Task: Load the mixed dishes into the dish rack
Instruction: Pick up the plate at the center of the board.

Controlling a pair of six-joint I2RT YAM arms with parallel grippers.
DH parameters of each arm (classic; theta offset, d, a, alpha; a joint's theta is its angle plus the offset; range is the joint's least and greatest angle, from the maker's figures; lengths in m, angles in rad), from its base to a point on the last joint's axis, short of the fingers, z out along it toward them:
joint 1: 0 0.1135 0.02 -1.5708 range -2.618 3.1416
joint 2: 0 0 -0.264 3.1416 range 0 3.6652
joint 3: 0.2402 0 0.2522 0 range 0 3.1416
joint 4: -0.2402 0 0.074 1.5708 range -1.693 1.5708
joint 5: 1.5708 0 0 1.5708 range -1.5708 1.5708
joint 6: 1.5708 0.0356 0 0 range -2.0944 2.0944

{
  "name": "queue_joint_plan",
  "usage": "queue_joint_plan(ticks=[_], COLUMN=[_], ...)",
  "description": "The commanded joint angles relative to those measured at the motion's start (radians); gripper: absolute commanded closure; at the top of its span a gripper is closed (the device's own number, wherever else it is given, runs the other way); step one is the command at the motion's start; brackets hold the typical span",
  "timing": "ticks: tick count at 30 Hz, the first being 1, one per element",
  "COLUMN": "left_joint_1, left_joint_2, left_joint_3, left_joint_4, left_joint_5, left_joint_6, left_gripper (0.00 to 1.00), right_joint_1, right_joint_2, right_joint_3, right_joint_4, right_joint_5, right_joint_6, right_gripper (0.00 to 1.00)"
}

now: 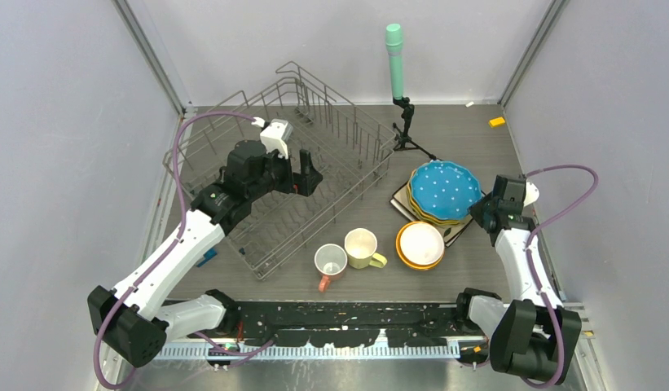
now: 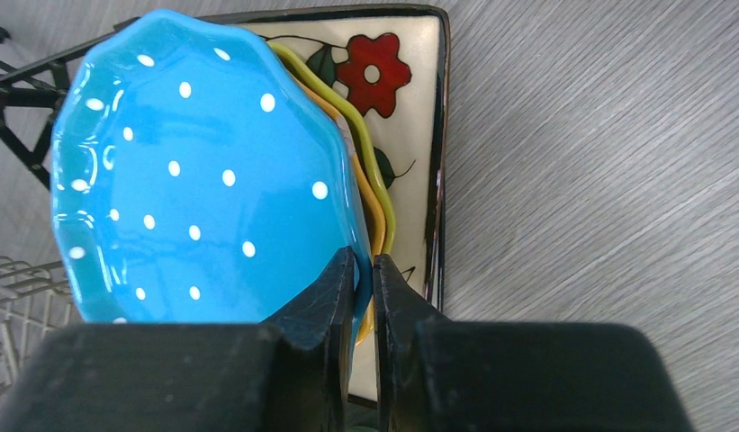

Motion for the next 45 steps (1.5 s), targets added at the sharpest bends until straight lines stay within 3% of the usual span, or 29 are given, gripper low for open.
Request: queue_joint_plan(ticks=[1,20,30,35,40,45], left_joint_1=[0.006,0.006,0.006,0.006,0.006,0.006], left_joint_2=[-0.008,-0.019,-0.025,-0.012,-0.012,-0.017], left_joint_3=[0.001,0.005,-0.006,-0.009,-0.015,-0.02], left_joint_4=[0.033,0.024,0.028,0.039,0.043,0.044], left_joint_5=[0.027,0.04,0.036,0.057,0.062,0.061], left_joint_6=[-0.01,-0.009,-0.011,-0.018,-0.02,-0.021], left_gripper=[0.0,0.0,0.0,0.01,0.0,0.0], right_joint_1=[-0.008,-0.057,-0.057,-0.057,-0.057,-0.057], right_joint_2=[-0.062,-0.133,-0.194,-0.174,-0.215,-0.218], right_joint_3=[0.004,-0.162,-0.123,-0.023,-0.05,-0.062], right_joint_4=[0.085,0.343,0.212,0.012,-0.038,-0.048], right_joint_5=[-0.063,-0.172,-0.078,0.013,0.048,0.043], right_joint_6=[0.057,0.193,0.108,0.056,0.027,0.027], right_gripper=[1.0,1.0,1.0,1.0,0.99,0.88])
